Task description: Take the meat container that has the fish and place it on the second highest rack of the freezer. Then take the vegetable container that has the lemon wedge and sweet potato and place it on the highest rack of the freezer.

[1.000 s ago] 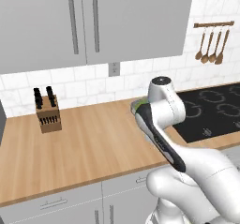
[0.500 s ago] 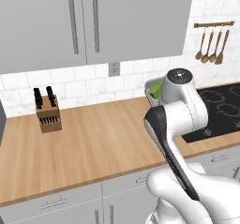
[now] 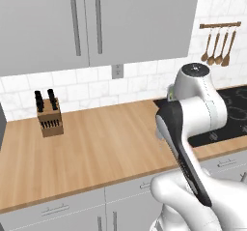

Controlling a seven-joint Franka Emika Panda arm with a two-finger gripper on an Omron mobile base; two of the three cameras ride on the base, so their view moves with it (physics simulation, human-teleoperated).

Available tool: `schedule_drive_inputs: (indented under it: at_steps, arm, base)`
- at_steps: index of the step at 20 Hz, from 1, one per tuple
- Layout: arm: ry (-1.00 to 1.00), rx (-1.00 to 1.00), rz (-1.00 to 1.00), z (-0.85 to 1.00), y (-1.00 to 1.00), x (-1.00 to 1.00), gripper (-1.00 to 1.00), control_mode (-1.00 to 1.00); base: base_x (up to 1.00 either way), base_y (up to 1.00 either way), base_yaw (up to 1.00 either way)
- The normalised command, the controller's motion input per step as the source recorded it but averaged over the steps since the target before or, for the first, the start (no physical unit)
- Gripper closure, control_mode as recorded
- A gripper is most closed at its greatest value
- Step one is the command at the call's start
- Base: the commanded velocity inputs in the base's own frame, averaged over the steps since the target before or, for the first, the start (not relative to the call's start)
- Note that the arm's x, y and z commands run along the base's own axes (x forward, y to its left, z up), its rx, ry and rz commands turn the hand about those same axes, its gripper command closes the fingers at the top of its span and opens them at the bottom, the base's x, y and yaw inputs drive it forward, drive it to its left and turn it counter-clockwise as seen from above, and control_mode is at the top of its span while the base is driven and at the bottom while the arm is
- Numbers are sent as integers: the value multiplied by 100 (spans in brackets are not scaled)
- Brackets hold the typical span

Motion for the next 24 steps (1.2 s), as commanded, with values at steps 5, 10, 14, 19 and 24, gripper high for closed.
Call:
schedule_drive_inputs:
  at_steps: [5,10,14,19,24]
  arm:
    - [7,11,-18,0,0,-16,100,-100]
    - [1,4,-4,0,0,-21,100,100]
    - [0,0,0,0,0,0,100,100]
    - [0,0,0,0,0,0,100,100]
    - [0,0,0,0,0,0,100,100]
  base:
    - [0,0,0]
    - [-54,41,0]
    - [-59,98,1]
    - [-40,100,22]
    - [-56,100,23]
